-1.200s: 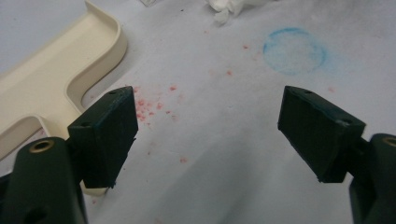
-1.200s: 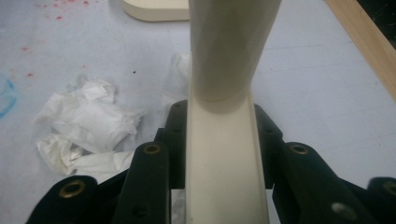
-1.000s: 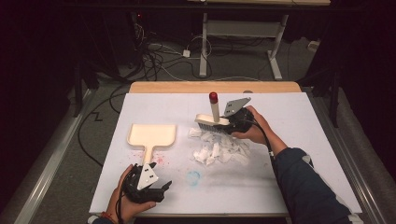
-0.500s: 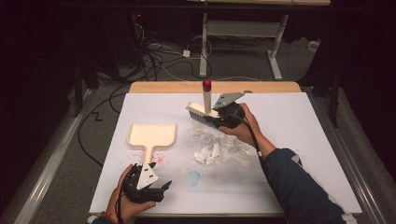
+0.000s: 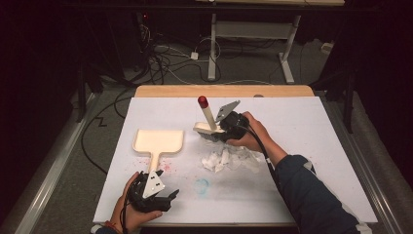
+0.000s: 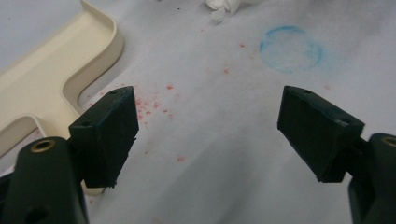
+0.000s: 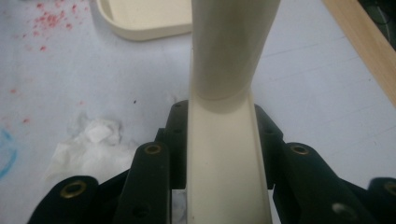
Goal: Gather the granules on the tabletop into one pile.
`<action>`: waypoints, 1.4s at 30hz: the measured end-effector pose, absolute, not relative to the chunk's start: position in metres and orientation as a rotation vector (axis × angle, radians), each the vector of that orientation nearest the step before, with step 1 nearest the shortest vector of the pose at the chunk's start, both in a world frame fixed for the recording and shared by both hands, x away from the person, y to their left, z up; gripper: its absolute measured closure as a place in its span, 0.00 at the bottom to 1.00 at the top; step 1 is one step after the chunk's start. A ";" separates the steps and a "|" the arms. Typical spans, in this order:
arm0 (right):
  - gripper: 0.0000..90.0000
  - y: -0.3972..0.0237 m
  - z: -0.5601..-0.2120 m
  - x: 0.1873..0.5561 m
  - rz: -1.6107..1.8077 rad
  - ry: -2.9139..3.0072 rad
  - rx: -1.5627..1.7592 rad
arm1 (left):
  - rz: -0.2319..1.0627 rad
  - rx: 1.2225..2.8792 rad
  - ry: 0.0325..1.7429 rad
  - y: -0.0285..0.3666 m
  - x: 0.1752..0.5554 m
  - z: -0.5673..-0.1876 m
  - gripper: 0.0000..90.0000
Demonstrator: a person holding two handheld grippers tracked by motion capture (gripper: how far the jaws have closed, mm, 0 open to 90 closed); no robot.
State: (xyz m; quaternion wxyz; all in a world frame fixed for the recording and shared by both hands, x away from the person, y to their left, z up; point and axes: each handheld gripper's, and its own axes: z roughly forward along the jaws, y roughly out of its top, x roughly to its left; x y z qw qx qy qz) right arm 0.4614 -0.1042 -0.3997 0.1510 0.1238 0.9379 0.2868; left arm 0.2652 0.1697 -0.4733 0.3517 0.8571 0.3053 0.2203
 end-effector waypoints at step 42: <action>0.75 -0.216 -0.370 0.384 1.149 2.340 0.644 | 0.617 2.167 0.796 0.177 0.267 -0.467 0.22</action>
